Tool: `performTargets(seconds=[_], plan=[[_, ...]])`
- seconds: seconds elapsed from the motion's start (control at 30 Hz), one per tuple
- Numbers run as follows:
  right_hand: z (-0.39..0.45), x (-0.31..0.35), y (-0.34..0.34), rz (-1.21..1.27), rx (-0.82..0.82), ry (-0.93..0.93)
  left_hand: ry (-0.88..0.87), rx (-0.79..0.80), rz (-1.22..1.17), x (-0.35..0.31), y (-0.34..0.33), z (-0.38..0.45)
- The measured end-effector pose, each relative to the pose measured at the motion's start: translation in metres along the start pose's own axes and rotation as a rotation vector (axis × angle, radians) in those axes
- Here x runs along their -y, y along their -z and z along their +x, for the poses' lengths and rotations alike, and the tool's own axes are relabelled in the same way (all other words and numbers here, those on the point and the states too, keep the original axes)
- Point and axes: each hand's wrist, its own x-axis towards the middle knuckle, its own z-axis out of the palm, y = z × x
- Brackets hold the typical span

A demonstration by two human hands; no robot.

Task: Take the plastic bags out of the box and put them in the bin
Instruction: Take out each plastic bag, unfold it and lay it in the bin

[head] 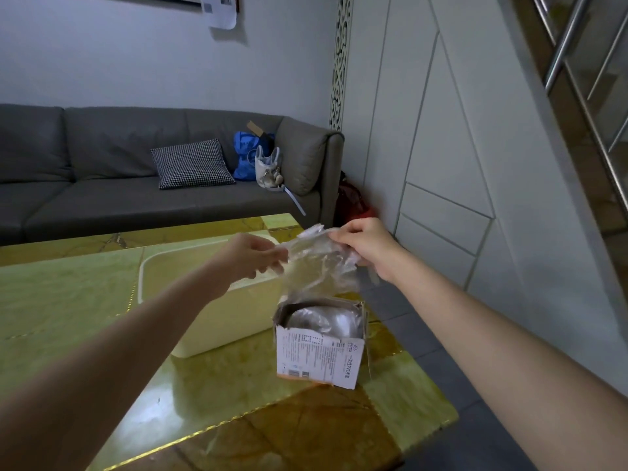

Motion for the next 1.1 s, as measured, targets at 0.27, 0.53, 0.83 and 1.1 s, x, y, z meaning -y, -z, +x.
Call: performTargets(seconds=[0.27,0.53,0.83,1.1], plan=[[0.006,0.005,0.009,0.219,-0.125,-0.031,0.127,-0.178,-0.191,0.002,0.019,-0.001],[-0.007,0.003,-0.02,0.489,0.233,-0.382,0.232,-0.403,-0.707,-0.011,0.006,0.004],[0.005,0.022,-0.048,0.8,-0.318,-0.27,0.217,-0.227,-0.613,-0.001,-0.007,-0.007],[0.013,0.029,-0.012,-0.263,-0.408,0.353,0.195,-0.514,-0.324,0.024,0.036,-0.002]])
